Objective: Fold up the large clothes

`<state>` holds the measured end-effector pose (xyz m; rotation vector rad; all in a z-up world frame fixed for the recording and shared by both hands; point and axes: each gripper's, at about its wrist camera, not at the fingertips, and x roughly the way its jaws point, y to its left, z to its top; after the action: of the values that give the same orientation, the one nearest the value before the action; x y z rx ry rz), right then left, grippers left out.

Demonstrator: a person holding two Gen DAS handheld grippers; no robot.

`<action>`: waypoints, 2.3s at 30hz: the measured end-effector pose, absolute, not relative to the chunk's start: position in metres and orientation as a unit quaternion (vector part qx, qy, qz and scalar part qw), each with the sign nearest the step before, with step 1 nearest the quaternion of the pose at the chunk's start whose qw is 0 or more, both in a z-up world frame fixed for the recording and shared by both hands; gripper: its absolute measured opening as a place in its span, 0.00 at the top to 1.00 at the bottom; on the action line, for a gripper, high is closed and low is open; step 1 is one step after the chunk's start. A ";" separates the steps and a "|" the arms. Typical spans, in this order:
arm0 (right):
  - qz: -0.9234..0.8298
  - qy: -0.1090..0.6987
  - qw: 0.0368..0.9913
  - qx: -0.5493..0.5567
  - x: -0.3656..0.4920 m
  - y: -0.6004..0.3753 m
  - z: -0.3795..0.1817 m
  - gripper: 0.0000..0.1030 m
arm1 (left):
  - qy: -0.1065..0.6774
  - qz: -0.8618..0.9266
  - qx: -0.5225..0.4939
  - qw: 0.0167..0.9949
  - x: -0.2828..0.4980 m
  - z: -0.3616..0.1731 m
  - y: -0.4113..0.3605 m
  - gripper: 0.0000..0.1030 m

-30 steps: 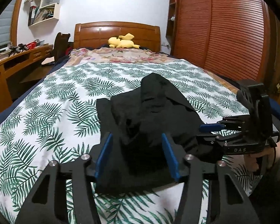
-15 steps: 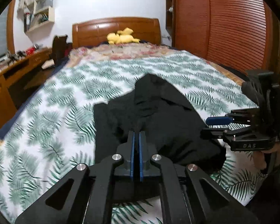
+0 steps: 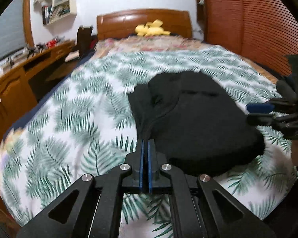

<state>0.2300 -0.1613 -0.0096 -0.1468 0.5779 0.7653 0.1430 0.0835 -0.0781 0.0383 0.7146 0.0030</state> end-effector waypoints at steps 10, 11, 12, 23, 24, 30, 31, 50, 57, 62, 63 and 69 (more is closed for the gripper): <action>0.359 0.327 0.869 -0.094 0.248 -0.140 -0.026 0.57 | 0.375 0.010 0.022 0.927 0.150 -0.110 0.079 0.96; 0.359 0.328 0.869 -0.096 0.249 -0.138 -0.027 0.57 | 0.376 0.011 0.023 0.926 0.150 -0.111 0.079 0.96; 0.358 0.327 0.869 -0.098 0.249 -0.136 -0.025 0.57 | 0.376 0.011 0.024 0.926 0.150 -0.112 0.079 0.96; 0.353 0.317 0.876 -0.085 0.245 -0.148 -0.021 0.57 | 0.351 0.024 0.009 0.936 0.129 -0.095 0.084 0.71; 0.351 0.315 0.878 -0.082 0.246 -0.150 -0.020 0.57 | 0.348 0.020 0.003 0.937 0.126 -0.093 0.086 0.63; 0.333 0.311 0.888 -0.067 0.249 -0.157 -0.021 0.57 | 0.344 0.007 -0.015 0.939 0.113 -0.092 0.094 0.24; 0.330 0.311 0.889 -0.065 0.250 -0.158 -0.021 0.57 | 0.347 0.009 -0.014 0.938 0.113 -0.094 0.095 0.24; 0.307 0.347 0.886 0.010 0.289 -0.172 -0.035 0.25 | 0.364 0.003 -0.009 0.931 0.116 -0.110 0.088 0.24; 0.326 0.383 0.862 0.060 0.316 -0.171 -0.047 0.25 | 0.367 0.002 -0.008 0.930 0.115 -0.112 0.087 0.24; 0.337 0.392 0.853 0.070 0.324 -0.166 -0.051 0.36 | 0.368 0.002 -0.005 0.930 0.116 -0.111 0.084 0.24; 0.343 0.390 0.852 0.068 0.324 -0.165 -0.051 0.40 | 0.368 0.002 -0.006 0.930 0.116 -0.111 0.084 0.24; 0.357 0.381 0.851 0.061 0.314 -0.171 -0.043 0.60 | 0.372 -0.002 -0.010 0.928 0.118 -0.113 0.084 0.24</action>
<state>0.3139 -0.1708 -0.0435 0.1276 0.8028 0.7525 0.1180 0.0845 -0.1134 -0.0203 0.7621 -0.0038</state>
